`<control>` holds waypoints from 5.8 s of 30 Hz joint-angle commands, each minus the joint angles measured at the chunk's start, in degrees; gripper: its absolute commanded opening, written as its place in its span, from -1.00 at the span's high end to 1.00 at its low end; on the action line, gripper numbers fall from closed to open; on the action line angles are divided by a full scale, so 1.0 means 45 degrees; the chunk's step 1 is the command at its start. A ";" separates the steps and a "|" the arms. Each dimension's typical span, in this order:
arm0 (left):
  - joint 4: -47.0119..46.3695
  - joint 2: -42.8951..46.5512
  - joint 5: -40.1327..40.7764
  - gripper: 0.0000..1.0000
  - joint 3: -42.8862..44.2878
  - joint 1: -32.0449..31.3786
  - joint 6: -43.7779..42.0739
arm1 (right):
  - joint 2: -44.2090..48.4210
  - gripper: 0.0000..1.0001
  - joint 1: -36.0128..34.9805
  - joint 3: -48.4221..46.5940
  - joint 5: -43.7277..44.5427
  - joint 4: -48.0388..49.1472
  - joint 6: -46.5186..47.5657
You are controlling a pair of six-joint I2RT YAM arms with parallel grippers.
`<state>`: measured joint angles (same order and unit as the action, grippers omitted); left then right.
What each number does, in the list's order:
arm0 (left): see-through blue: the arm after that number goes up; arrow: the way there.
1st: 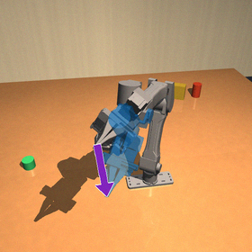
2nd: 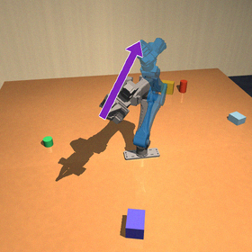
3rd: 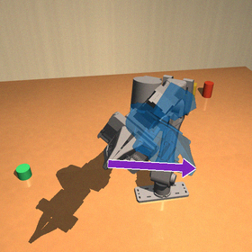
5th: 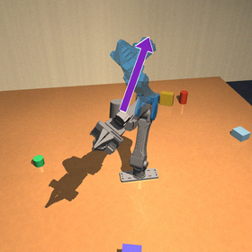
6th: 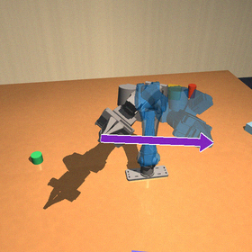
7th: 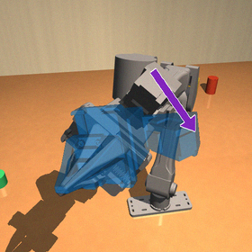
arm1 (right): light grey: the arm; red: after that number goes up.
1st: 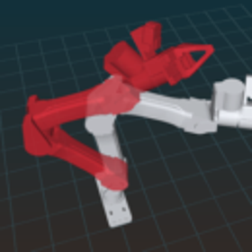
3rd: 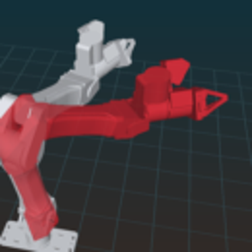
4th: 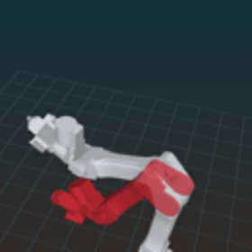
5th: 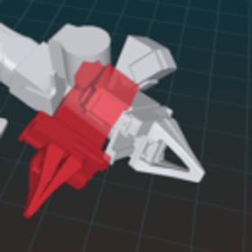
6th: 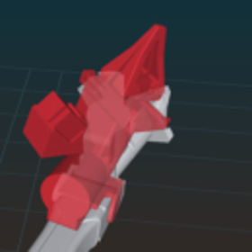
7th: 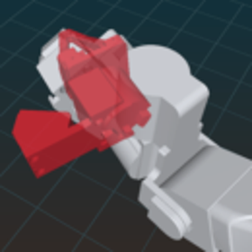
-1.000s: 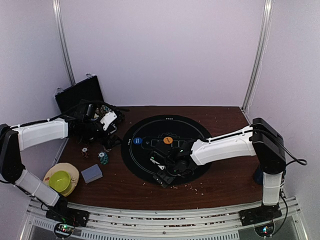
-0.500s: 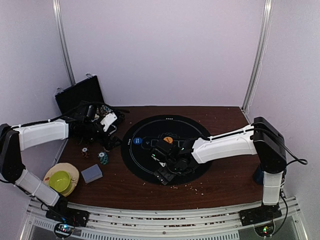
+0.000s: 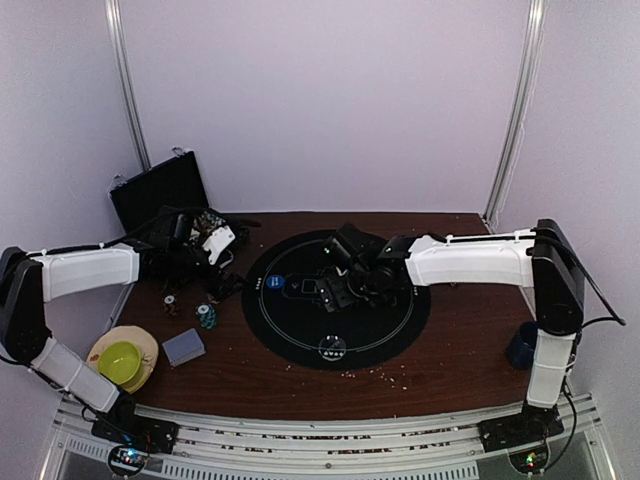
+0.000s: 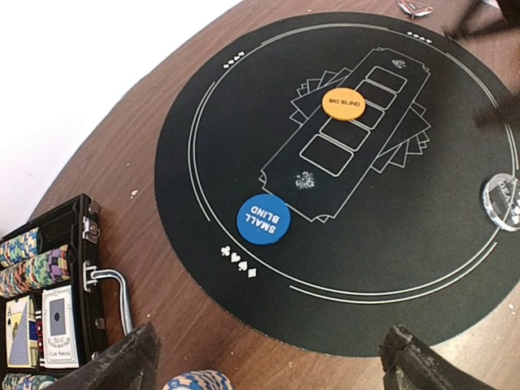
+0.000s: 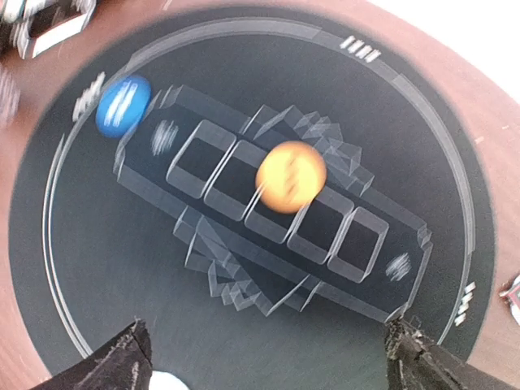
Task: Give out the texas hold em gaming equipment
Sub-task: Pick up the big blind button from the poker table mat, then place the big blind button on the poker table mat.
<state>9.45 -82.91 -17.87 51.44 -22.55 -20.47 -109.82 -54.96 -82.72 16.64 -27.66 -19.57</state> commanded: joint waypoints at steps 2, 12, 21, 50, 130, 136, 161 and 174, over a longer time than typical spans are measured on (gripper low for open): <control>-0.2028 0.0271 -0.0222 -0.96 -0.0888 0.0098 0.0297 | -0.0628 -0.94 0.0624 -0.2137 0.0462 -0.0258 -0.0907; -0.3182 0.0709 -0.0651 -0.96 -0.1676 0.0088 0.0427 | -0.4142 -0.76 0.1326 -0.6001 0.0497 -0.1284 -0.1586; -0.3693 0.1406 -0.0551 -0.96 -0.2121 0.0089 0.0370 | -0.5474 -0.66 0.2320 -0.6091 -0.0428 -0.1081 -0.1697; -0.3781 0.0792 -0.0263 -0.96 -0.2037 0.0089 0.0242 | -0.6181 -0.40 0.2305 -0.5288 -0.2156 -0.0300 -0.1037; -0.3735 0.0467 -0.0228 -0.96 -0.1978 0.0088 0.0154 | 0.0640 -0.04 0.5420 0.3931 0.0042 0.2786 -0.2597; -0.3732 0.0458 -0.0209 -0.96 -0.1974 0.0092 0.0154 | 0.0478 -0.06 0.5416 0.3803 -0.0065 0.2819 -0.2609; -0.3820 0.0613 0.0111 -0.96 -0.1997 0.0090 0.0273 | 0.2382 -1.00 0.4388 0.3424 0.0409 0.2274 -0.1609; -0.3333 0.1687 0.1262 -0.96 -0.1722 0.0915 0.0503 | 0.5950 -1.00 0.2292 0.5149 0.1806 0.2400 -0.1626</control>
<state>-4.71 -77.45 -13.74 42.52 -20.14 -17.98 -86.96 -40.45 -63.40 20.73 -16.82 -27.22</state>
